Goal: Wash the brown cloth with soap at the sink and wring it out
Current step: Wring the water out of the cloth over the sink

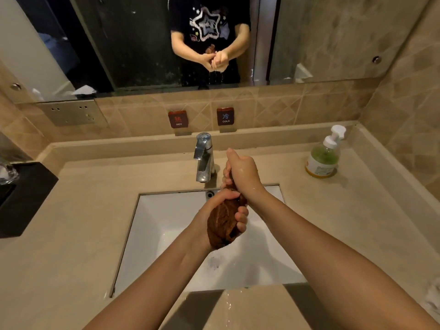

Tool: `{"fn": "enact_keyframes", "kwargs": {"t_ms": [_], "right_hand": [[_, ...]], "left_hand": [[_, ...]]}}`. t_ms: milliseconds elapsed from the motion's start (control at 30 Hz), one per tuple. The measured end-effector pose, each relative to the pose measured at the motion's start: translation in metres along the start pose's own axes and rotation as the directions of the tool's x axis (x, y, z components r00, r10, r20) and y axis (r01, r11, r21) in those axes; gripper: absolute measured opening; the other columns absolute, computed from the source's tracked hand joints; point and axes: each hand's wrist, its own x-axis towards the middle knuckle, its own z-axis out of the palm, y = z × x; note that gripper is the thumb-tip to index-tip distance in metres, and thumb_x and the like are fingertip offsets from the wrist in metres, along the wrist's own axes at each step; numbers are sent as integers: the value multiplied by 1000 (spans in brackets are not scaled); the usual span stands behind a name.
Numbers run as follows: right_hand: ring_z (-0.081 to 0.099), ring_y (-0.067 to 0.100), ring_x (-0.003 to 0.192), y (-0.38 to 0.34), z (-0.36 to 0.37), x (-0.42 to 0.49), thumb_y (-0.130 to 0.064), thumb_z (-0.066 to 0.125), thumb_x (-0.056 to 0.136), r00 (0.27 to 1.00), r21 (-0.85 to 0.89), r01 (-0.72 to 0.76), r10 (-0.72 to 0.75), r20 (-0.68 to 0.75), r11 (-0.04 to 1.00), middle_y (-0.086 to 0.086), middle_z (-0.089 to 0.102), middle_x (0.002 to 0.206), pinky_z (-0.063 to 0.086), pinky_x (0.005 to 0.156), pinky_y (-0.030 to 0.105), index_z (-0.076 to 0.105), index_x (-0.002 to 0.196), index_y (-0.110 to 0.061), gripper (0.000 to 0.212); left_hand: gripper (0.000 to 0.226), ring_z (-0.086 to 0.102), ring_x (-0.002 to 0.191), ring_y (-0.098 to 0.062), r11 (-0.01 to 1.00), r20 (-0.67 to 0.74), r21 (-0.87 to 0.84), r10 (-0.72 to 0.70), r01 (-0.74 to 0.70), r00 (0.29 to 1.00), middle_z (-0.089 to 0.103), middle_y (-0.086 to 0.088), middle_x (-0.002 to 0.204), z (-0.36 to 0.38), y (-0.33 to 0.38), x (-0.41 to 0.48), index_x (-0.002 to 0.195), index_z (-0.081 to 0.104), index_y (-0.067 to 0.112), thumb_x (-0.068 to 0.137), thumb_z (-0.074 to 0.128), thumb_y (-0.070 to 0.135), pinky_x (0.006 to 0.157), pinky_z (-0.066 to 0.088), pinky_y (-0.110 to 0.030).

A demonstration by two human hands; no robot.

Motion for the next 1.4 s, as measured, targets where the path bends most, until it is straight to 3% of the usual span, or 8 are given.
{"fn": "enact_keyframes", "kwargs": {"t_ms": [167,367,567,733,867,1200,1267,1400], "right_hand": [[40,16,32,-2,5,1,-30,42,96,997,-6,22,-23,-69,1000,6,43,42,41,48,29,43,46,-10,53],[54,20,48,14,-7,-6,-41,44,95,985,305,-167,146,93,938,9,57,54,51,58,33,58,50,-13,55],[68,28,89,29,-18,-28,-21,59,90,956,206,-185,128,263,961,15,67,106,56,85,40,56,122,-12,34],[57,15,57,37,-6,-33,-15,60,89,994,61,-55,49,95,997,9,62,73,54,64,31,70,94,-9,13],[45,12,44,41,4,-31,-33,55,92,988,53,-123,127,-86,991,-2,48,48,48,55,29,64,70,-10,34],[38,14,37,56,9,-28,-28,45,95,944,106,-177,199,-262,978,-1,42,40,41,49,28,47,59,-12,40],[40,16,38,54,2,-27,-28,45,95,944,167,-134,177,-278,977,0,43,41,42,50,29,46,58,-12,41],[45,17,39,30,-22,-29,-29,47,96,956,449,-10,141,-258,894,-1,44,40,47,53,29,46,62,-11,38]], "left_hand": [[13,50,36,-13,998,55,28,-65,64,996,51,-5,51,-4,11,-5,71,53,4,75,56,17,36,43,-17],[22,54,47,-16,958,36,283,-59,46,998,55,-8,63,-19,15,-10,86,56,3,77,64,22,45,48,-23],[22,63,58,-20,764,-43,644,-19,42,999,61,-13,76,-39,20,-15,98,56,3,85,66,17,55,55,-30],[15,62,54,-21,616,-65,788,74,6,995,60,-14,74,-36,11,-14,94,59,1,82,67,6,56,55,-28],[11,61,64,-27,464,-52,884,225,-60,973,61,-12,69,-47,-1,-7,83,61,4,74,66,8,73,57,-42],[14,57,64,-24,252,-15,966,274,-57,962,59,-9,65,-57,-8,-1,64,54,9,66,66,15,68,52,-38],[16,60,67,-24,266,25,960,228,-87,973,62,-9,70,-53,-4,1,75,57,9,69,70,18,75,55,-44],[42,65,81,-25,559,97,827,-44,-56,994,64,-15,94,-43,12,-1,115,56,4,83,70,27,79,58,-41]]}}
